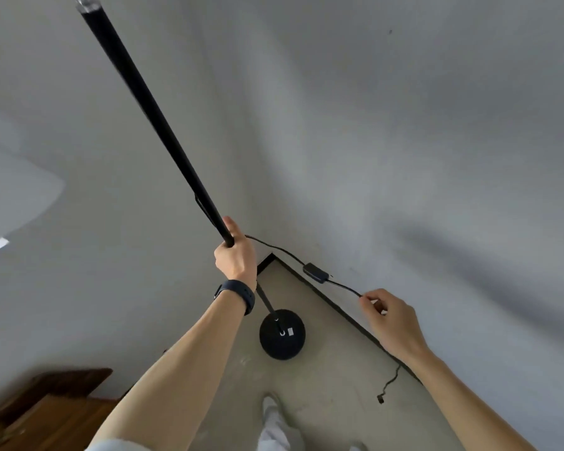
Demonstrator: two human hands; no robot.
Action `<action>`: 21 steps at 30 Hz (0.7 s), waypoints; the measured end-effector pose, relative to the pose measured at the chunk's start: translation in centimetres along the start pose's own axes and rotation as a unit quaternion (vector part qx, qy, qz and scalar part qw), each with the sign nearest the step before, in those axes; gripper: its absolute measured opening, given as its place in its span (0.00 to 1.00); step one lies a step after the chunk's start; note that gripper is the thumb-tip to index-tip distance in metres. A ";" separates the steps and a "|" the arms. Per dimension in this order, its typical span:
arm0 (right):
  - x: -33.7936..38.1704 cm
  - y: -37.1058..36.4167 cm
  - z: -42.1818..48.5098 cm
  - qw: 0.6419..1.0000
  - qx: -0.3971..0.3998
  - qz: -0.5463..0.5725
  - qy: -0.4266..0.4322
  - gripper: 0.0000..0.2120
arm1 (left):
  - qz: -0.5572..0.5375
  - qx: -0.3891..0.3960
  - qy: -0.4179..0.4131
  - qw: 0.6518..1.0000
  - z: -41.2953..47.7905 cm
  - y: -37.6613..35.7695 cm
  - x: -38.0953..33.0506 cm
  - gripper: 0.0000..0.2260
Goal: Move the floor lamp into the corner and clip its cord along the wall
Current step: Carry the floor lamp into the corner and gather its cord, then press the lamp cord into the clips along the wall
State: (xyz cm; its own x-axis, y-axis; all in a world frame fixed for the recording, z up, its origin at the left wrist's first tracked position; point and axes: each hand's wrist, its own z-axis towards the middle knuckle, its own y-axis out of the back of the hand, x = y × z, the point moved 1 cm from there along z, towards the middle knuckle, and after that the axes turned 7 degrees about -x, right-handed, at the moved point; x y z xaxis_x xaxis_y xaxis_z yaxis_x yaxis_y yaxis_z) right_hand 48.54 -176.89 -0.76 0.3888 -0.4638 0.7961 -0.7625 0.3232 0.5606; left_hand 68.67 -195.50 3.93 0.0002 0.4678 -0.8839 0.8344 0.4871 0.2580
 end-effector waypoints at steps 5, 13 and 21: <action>0.0 -5.3 4.9 0.999 -0.007 -0.012 -0.034 0.09 | 0.004 -0.010 0.012 1.000 6.8 -4.4 -0.2 0.27; -1.8 -10.6 11.4 0.998 0.015 -0.018 -0.059 0.07 | 0.013 -0.010 -0.015 1.000 12.8 -10.3 0.7 0.26; -3.9 -11.7 14.2 0.997 0.029 -0.034 -0.069 0.07 | 0.092 0.063 -0.091 0.990 15.0 -13.0 1.4 0.23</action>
State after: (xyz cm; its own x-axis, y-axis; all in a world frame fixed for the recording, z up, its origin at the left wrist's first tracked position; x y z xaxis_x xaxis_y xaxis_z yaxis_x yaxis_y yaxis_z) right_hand 48.62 -190.61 -13.70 0.3695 -0.5934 0.7151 -0.7666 0.2403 0.5955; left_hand 66.15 -212.26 -6.49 0.2487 0.3935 -0.8850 0.8733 0.3042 0.3806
